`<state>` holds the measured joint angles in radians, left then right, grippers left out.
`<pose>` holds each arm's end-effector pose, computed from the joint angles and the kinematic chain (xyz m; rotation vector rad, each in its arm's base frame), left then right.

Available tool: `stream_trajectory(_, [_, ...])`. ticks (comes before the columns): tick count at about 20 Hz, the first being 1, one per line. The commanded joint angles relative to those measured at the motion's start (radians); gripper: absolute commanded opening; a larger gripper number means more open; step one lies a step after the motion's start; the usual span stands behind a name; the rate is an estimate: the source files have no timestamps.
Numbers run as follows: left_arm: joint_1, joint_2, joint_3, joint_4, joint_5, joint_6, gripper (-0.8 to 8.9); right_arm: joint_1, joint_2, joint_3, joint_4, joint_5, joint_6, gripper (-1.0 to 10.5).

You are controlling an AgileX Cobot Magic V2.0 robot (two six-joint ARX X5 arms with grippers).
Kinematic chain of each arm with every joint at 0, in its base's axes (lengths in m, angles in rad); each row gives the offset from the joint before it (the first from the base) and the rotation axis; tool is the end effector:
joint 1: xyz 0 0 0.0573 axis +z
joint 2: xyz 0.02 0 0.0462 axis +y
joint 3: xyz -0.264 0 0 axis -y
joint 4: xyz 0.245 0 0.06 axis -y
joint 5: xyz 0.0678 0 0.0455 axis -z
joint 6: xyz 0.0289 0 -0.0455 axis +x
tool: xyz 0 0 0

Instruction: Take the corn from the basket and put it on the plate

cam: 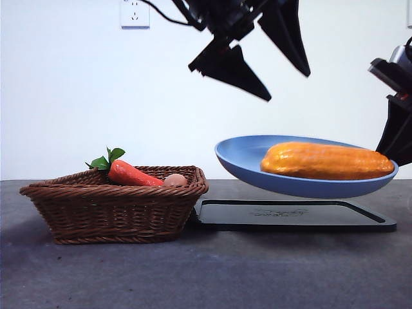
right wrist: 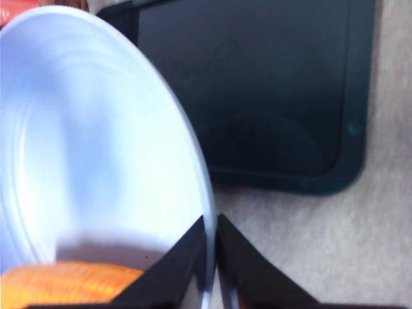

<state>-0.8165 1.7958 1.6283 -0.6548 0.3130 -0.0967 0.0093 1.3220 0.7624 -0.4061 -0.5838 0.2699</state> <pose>0.2642 -0.2942 0.3093 0.1341 0.8873 -1.0192 0.2466 0.0182 0.2046 0.5199 1.0131 0.4183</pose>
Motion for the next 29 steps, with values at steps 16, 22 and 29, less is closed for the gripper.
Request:
stream_trajectory(16, [-0.006,-0.025,0.053,-0.035,0.002,0.017,3.16,0.002,0.568,0.462,-0.065,0.040,-0.005,0.0])
stream_trajectory(22, [-0.006,-0.025,0.053,-0.034,0.002,0.017,3.16,0.005,0.590,0.462,-0.074,0.061,-0.020,0.4])
stream_trajectory(29, [-0.003,-0.025,0.053,-0.034,0.001,0.018,3.16,-0.005,0.514,0.462,-0.121,0.063,-0.050,2.0])
